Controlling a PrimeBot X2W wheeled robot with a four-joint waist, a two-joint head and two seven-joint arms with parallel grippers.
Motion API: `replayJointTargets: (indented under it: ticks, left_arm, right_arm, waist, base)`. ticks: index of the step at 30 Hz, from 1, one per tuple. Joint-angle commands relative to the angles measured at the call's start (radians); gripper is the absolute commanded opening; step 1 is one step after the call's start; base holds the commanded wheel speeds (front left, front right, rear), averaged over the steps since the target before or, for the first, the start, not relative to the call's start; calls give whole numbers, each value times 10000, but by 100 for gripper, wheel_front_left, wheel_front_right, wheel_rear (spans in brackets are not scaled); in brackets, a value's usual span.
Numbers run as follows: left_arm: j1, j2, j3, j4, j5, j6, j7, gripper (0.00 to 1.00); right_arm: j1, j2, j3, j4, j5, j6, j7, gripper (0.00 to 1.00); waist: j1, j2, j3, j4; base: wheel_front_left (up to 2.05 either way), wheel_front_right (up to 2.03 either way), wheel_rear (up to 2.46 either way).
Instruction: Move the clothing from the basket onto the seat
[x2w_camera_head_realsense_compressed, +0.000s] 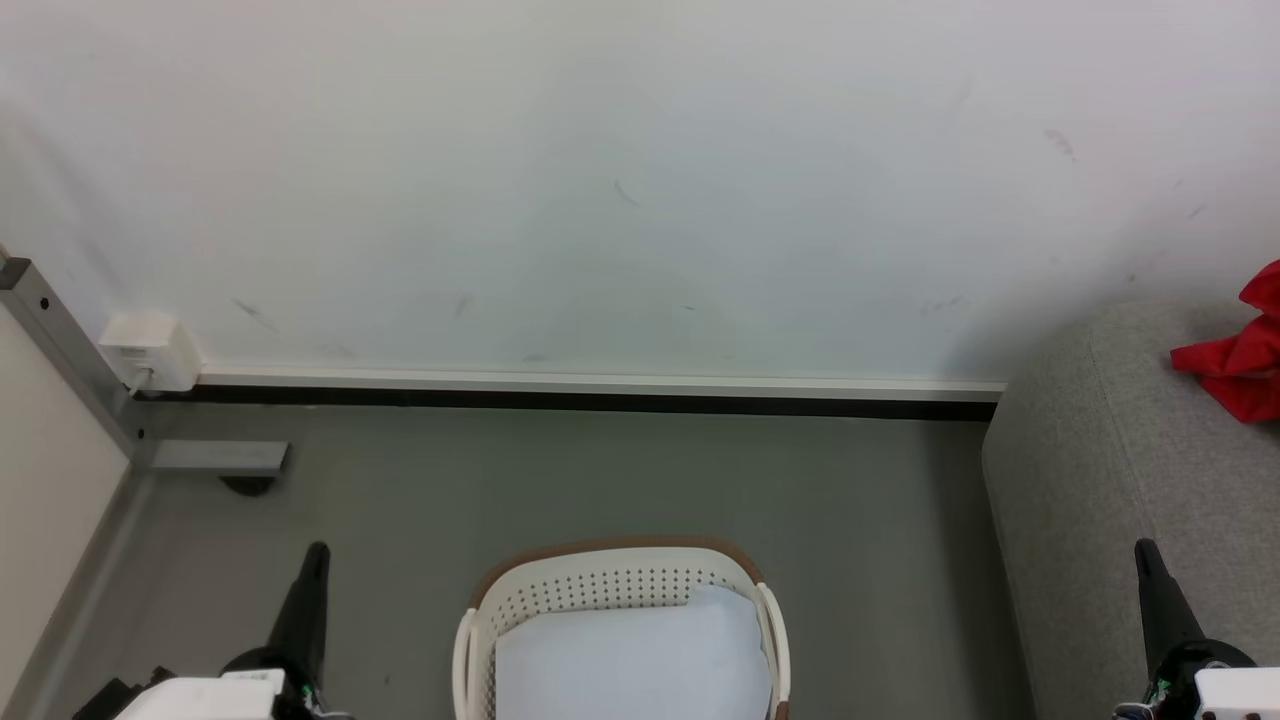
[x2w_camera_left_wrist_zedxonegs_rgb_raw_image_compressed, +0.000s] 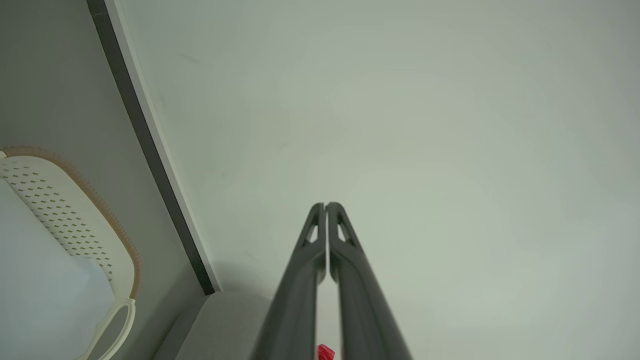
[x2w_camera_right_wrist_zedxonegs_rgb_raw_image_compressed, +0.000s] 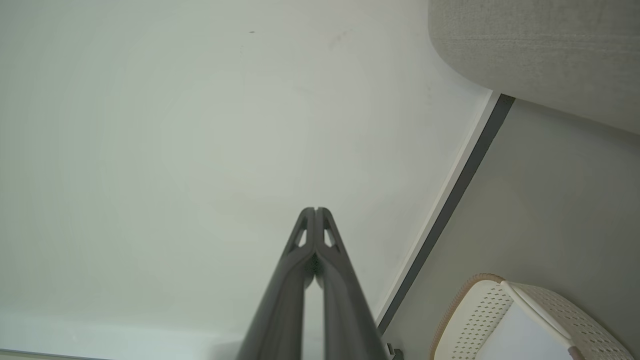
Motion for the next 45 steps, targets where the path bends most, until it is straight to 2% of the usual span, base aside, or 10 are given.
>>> replayJointTargets:
  ticks: [1, 11, 45]
  left_arm:
    - [-109, 22, 59, -47, -197, -63, 37, 0]
    - [-193, 7, 147, -60, -865, -110, 217, 0]
    - [-184, 9, 139, -60, -859, -112, 219, 0]
  right_arm:
    - [-182, -65, -40, 21, 177, -19, 61, 0]
    - [-296, -64, -79, 66, 840, -21, 220, 0]
    - [-297, -45, -95, 67, 793, -21, 247, 0]
  waist:
    - [0, 0, 3, -2]
    - [0, 0, 50, -31]
    - [0, 0, 52, -33]
  base:
    - [0, 0, 0]
    - [0, 0, 0]
    - [0, 0, 0]
